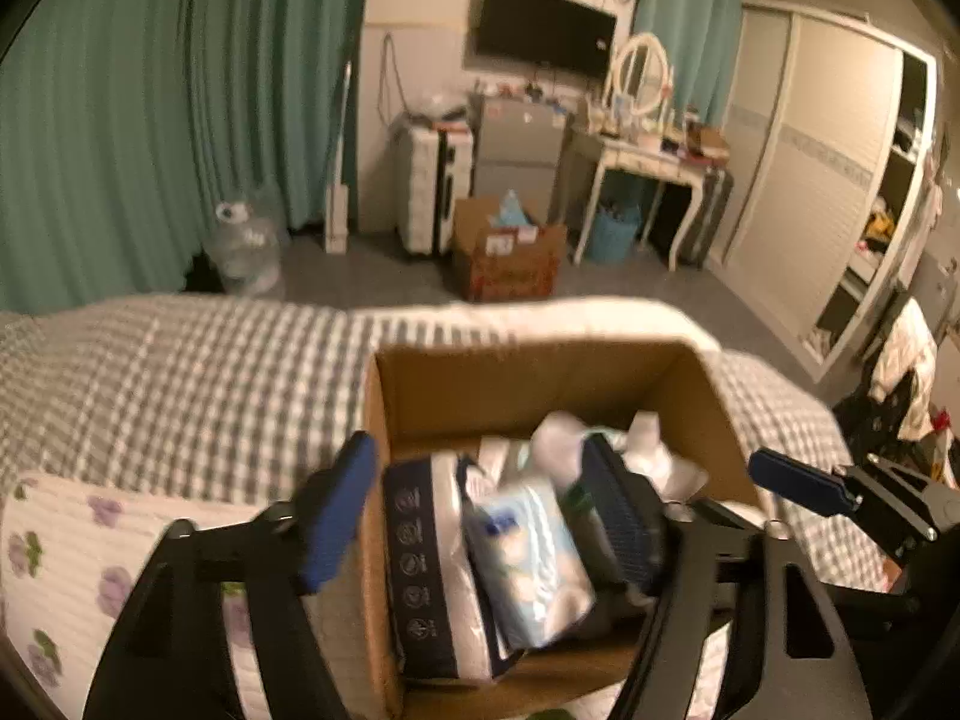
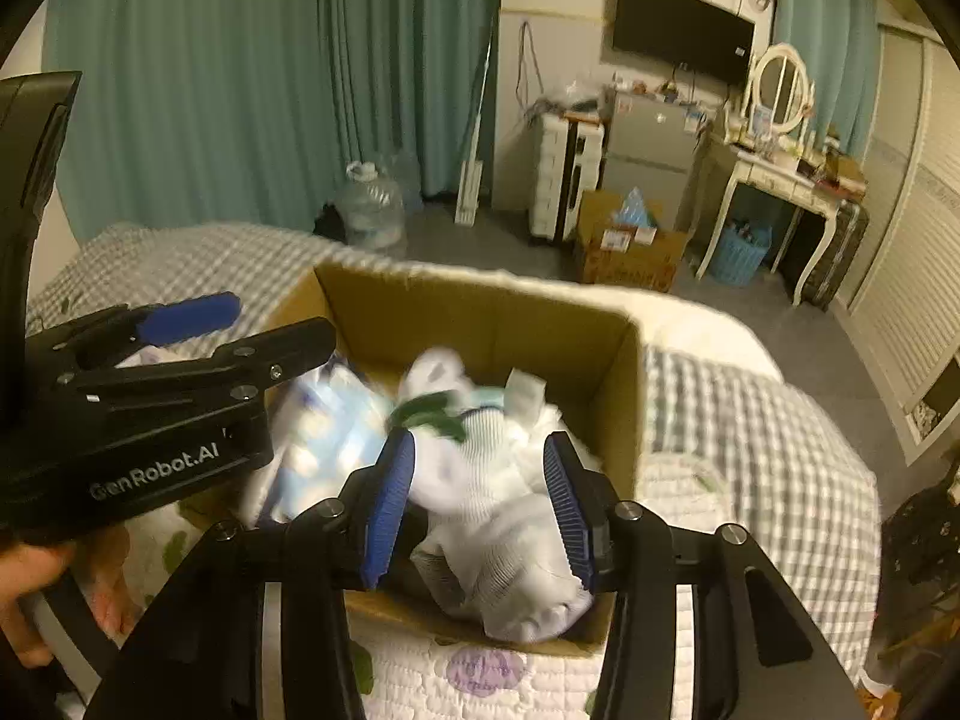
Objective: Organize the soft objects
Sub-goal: 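Lift both tools out of the box and back away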
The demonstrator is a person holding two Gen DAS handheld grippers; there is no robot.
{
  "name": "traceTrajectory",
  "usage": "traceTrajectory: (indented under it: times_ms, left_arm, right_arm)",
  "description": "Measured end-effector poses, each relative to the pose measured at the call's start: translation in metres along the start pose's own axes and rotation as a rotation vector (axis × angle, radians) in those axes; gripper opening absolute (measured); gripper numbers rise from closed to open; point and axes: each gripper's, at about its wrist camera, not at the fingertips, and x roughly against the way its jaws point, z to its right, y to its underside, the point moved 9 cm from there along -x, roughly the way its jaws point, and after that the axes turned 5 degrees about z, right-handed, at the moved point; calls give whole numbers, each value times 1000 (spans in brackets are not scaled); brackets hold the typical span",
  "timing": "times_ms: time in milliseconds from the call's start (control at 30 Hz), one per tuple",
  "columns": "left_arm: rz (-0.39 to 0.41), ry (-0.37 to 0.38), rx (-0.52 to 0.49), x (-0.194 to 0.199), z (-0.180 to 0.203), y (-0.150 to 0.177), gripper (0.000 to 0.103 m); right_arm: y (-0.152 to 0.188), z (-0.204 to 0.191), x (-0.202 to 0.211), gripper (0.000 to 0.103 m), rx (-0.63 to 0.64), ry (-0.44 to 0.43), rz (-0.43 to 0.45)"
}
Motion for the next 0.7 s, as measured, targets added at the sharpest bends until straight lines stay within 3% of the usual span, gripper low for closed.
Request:
traceTrajectory:
  times_ms: [100,333,500,700]
  left_arm:
    - [54,-1,16,31,0,-19,94]
    - [153,-19,-13,101,5,-39,103]
    - [221,-50,-58,159,6,-43,103]
    - [295,-90,-67,221,-1,-36,103]
  right_arm:
    - [-14,-2,31,51,6,8,48]
    - [-37,-16,110,57,28,25,158]
    - [-41,-26,168,62,30,25,235]
    - [-40,-44,231,84,49,24,338]
